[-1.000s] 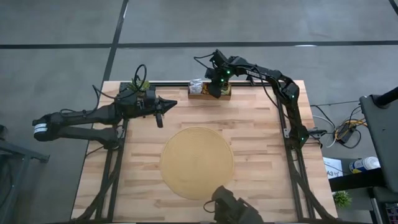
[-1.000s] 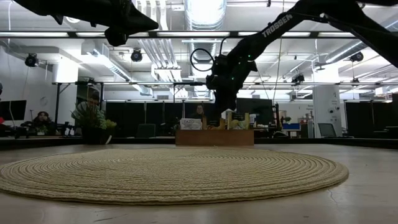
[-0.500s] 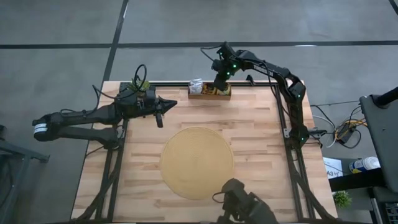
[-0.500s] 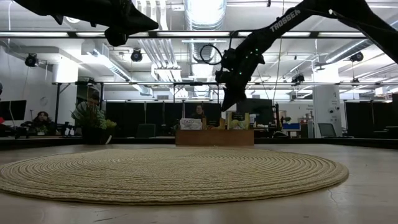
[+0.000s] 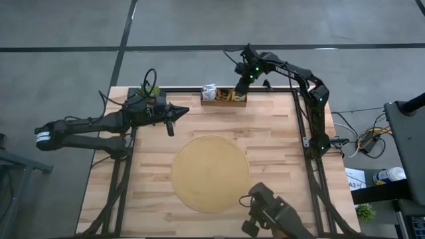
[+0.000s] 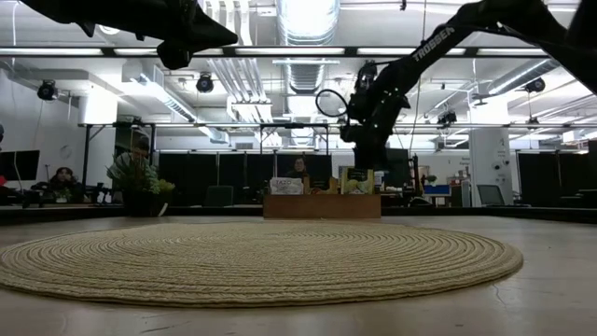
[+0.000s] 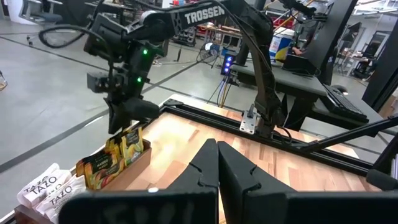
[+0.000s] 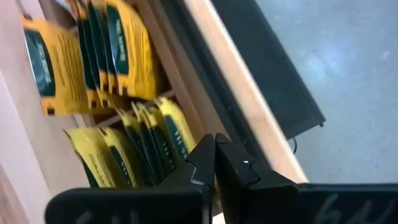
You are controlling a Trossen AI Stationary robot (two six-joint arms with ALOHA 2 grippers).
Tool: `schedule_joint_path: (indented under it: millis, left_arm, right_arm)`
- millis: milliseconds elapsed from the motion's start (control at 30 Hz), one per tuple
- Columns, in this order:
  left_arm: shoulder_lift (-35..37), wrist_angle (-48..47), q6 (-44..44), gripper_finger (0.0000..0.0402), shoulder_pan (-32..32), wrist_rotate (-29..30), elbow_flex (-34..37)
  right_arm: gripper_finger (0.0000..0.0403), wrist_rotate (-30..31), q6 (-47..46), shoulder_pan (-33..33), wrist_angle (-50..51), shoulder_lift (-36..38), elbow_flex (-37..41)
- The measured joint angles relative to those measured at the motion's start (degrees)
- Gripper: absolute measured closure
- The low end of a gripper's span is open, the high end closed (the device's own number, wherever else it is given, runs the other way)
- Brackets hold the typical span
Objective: Pick & Place Tea
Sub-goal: Adjust the yellow tea bags in the right section of the wooden organizer
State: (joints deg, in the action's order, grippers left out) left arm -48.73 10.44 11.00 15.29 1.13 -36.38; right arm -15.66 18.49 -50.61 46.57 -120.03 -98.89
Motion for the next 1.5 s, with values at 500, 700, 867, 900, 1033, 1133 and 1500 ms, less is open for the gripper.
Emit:
schedule_joint_path:
  millis: [500, 700, 867, 900, 1033, 1133, 1500]
  left_arm:
    - [0.0, 0.0, 0.41, 0.0402, 0.02, 0.0, 0.0]
    - [0.01, 0.0, 0.41, 0.0402, 0.01, 0.0, 0.0]
    - [0.0, 0.0, 0.39, 0.0402, 0.02, 0.0, 0.0]
    - [0.0, 0.0, 0.37, 0.0402, 0.0, 0.0, 0.0]
    - [0.0, 0.0, 0.37, 0.0402, 0.01, 0.0, 0.0]
    - [0.0, 0.0, 0.37, 0.0402, 0.02, 0.0, 0.0]
    - [0.0, 0.0, 0.66, 0.0402, 0.0, 0.0, 0.0]
  right_arm:
    - [0.0394, -4.09, 2.59, 0.13, 2.49, -0.04, 2.62]
    - [0.0394, -5.77, 2.86, 0.44, 4.74, 0.0, 2.3]
    - [0.0394, -7.3, 3.05, 0.72, 5.77, 0.37, 2.3]
    - [0.0394, -7.3, 3.15, 0.72, 5.77, 0.39, 2.3]
    - [0.0394, -6.96, 3.09, 0.72, 5.55, 0.39, 1.82]
    - [0.0394, -6.4, 2.9, 0.72, 5.55, 0.5, 0.7]
    - [0.0394, -5.37, 0.19, 2.55, 7.82, 3.51, -2.78]
